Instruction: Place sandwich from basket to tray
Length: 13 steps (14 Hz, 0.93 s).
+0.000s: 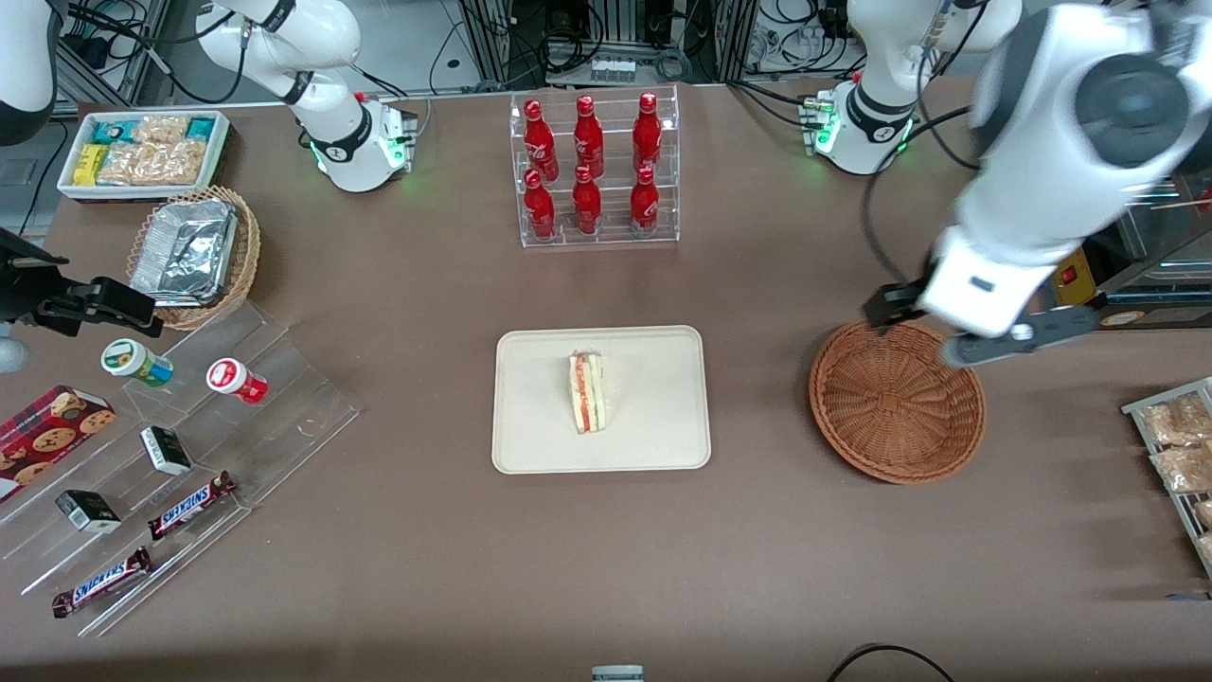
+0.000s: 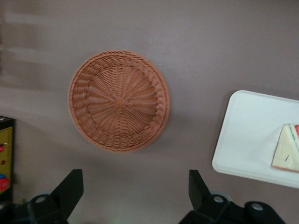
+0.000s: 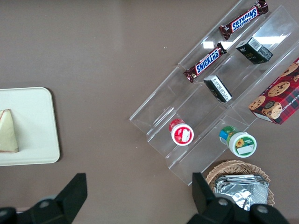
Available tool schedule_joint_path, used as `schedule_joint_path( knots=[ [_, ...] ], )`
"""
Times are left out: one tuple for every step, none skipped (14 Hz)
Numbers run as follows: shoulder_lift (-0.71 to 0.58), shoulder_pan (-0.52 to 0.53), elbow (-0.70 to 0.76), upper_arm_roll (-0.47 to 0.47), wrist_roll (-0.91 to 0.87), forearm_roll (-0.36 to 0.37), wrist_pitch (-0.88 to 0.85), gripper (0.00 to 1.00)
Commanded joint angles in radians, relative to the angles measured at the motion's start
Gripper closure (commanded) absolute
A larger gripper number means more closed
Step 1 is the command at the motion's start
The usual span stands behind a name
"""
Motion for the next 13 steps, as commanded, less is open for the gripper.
schedule_joint_path(
  knots=[
    [-0.094, 0.102, -0.07, -0.013, 0.171, -0.024, -0.045, 0.01],
    [-0.123, 0.134, -0.096, -0.013, 0.225, -0.025, -0.046, 0.01],
    [-0.157, 0.165, -0.125, -0.013, 0.28, -0.027, -0.046, 0.01],
    [-0.192, 0.192, -0.162, -0.012, 0.329, -0.027, -0.046, 0.01],
    [-0.22, 0.218, -0.189, -0.012, 0.369, -0.027, -0.046, 0.01],
    [-0.244, 0.235, -0.216, -0.012, 0.409, -0.031, -0.046, 0.01],
    [-0.254, 0.248, -0.225, -0.004, 0.431, -0.047, -0.046, 0.01],
    [-0.252, 0.245, -0.222, 0.012, 0.434, -0.051, -0.046, 0.01],
    [-0.24, 0.24, -0.21, 0.013, 0.42, -0.05, -0.046, 0.01],
    [-0.222, 0.239, -0.184, 0.013, 0.42, -0.051, -0.046, 0.01],
    [-0.2, 0.239, -0.146, 0.013, 0.423, -0.05, -0.051, 0.01],
    [-0.177, 0.237, -0.107, 0.013, 0.422, -0.05, -0.078, 0.01],
    [-0.151, 0.236, -0.072, 0.011, 0.426, -0.039, -0.1, 0.01]
  ],
)
